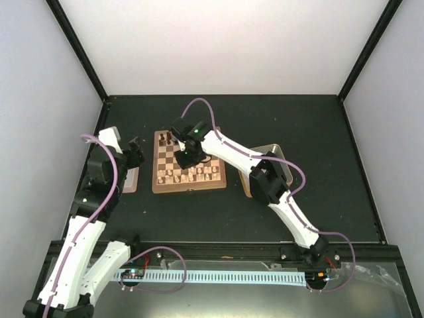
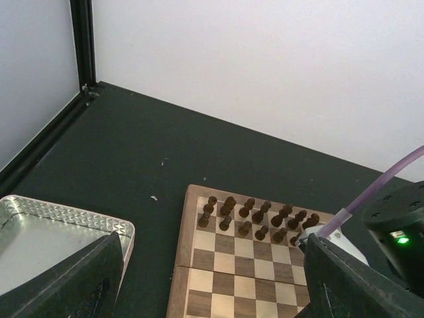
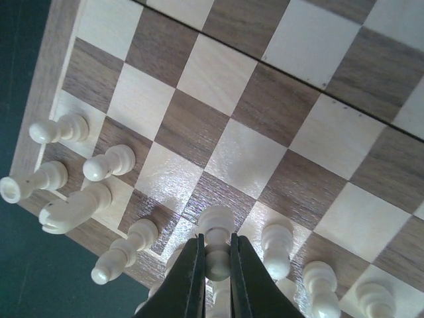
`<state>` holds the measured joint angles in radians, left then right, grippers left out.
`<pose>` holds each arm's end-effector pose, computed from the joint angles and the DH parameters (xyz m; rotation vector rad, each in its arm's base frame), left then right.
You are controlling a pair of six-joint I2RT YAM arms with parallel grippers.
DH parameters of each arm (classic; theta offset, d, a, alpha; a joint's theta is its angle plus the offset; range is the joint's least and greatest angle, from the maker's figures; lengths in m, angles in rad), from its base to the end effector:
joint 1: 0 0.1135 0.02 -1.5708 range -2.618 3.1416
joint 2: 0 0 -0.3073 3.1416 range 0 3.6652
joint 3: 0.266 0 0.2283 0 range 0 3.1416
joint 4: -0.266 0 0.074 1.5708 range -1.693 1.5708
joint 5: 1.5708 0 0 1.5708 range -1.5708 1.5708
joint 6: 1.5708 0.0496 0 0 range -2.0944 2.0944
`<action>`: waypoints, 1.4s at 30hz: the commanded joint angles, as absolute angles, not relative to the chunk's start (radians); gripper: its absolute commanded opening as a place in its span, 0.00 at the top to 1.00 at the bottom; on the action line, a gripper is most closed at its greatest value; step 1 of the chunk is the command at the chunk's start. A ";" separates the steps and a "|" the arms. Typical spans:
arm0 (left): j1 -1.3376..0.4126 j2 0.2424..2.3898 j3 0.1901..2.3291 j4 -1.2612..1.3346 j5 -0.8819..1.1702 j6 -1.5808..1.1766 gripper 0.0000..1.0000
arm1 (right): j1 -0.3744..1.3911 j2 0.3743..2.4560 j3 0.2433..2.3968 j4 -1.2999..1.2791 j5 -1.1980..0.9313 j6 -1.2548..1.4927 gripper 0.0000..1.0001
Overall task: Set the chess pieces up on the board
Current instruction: Place the chess piece on the chessboard.
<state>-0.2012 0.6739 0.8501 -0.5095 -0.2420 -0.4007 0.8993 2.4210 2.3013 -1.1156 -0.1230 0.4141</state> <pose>0.1020 -0.0087 0.3630 -0.3512 1.8652 -0.1795 0.3171 0.4088 0.2332 -0.7304 2.8248 0.4439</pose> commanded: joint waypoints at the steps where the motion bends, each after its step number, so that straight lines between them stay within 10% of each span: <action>1: -0.211 0.664 0.858 -0.523 -0.267 -0.385 0.23 | 0.914 2.451 2.331 -1.129 -0.145 0.387 0.98; 42: -0.212 0.652 0.847 -0.525 -0.262 -0.388 0.22 | 0.915 2.373 2.303 -1.013 -0.128 0.436 0.77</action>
<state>-0.2054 0.6666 0.8459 -0.5098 -0.2474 -0.3992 0.9096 2.4580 2.3108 -1.0973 -0.1482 0.4015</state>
